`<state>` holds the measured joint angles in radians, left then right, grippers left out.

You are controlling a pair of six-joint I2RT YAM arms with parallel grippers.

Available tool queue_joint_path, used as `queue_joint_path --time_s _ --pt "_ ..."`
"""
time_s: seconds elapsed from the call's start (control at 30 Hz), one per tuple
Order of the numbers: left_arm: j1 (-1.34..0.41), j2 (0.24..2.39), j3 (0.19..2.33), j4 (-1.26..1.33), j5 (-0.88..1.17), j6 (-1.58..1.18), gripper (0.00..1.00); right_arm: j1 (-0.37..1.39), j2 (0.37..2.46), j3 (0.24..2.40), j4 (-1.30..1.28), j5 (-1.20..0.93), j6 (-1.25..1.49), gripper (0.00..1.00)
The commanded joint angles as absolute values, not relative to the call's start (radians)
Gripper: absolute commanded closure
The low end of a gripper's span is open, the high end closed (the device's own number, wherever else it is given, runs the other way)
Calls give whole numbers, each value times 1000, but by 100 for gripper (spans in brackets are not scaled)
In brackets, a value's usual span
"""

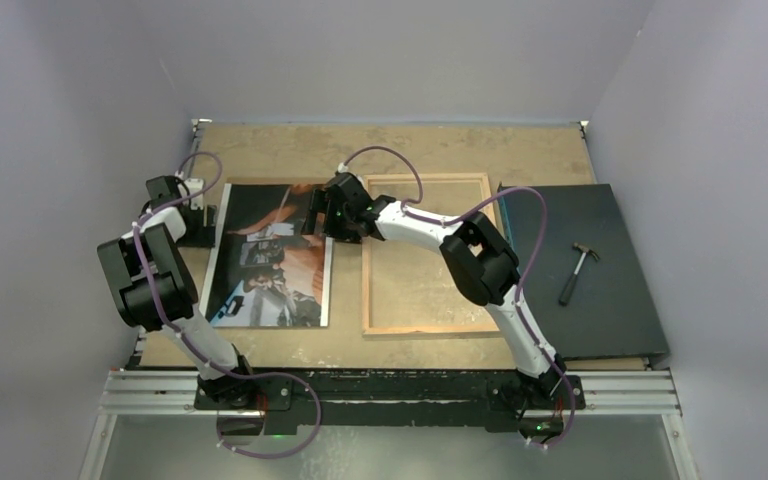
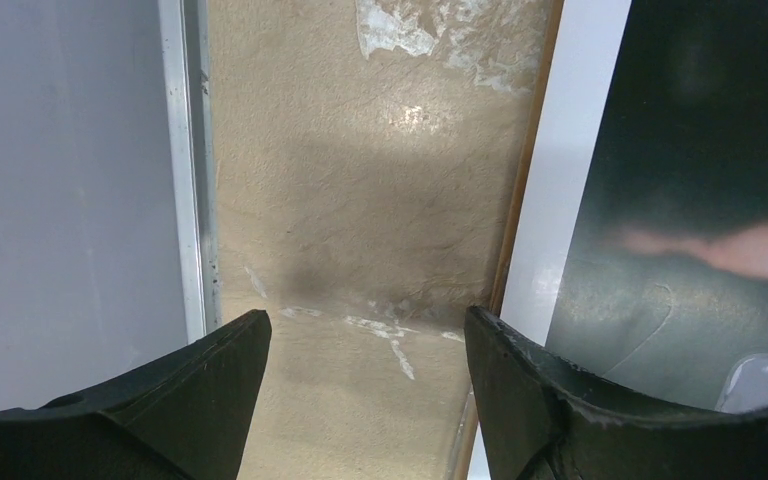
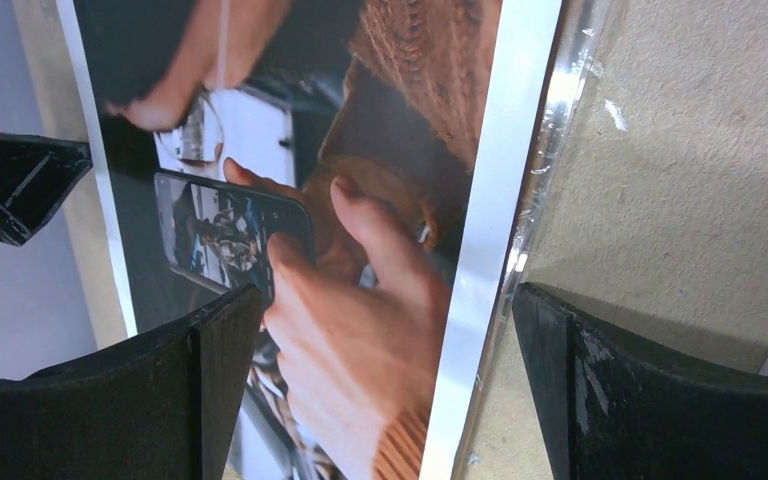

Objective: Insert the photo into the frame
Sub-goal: Pick up the photo frame item at the center of the board.

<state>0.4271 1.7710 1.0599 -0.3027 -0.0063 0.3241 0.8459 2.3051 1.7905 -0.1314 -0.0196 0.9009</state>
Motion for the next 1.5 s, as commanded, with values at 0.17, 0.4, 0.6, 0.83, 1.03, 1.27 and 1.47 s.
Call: queue_joint_path --time_s 0.17,0.4,0.6,0.83,1.03,1.27,1.47 --pt "409 1738 1011 -351 78 299 30 852 2308 1715 -143 -80 952 1" --pt "388 1718 994 -337 62 292 31 852 2225 1662 -55 -119 949 2" --pt "383 1725 987 -328 52 289 32 852 2197 1653 -34 -147 938 1" --pt "380 1713 979 -317 38 291 32 856 2181 1672 -62 -85 895 1" --pt "378 1714 979 -316 37 289 33 883 2177 1705 -103 -31 853 1" --pt "376 1707 975 -316 42 298 33 942 2226 1829 -216 83 790 1" --pt "377 1705 972 -318 47 301 33 954 2235 1839 -249 121 774 1"
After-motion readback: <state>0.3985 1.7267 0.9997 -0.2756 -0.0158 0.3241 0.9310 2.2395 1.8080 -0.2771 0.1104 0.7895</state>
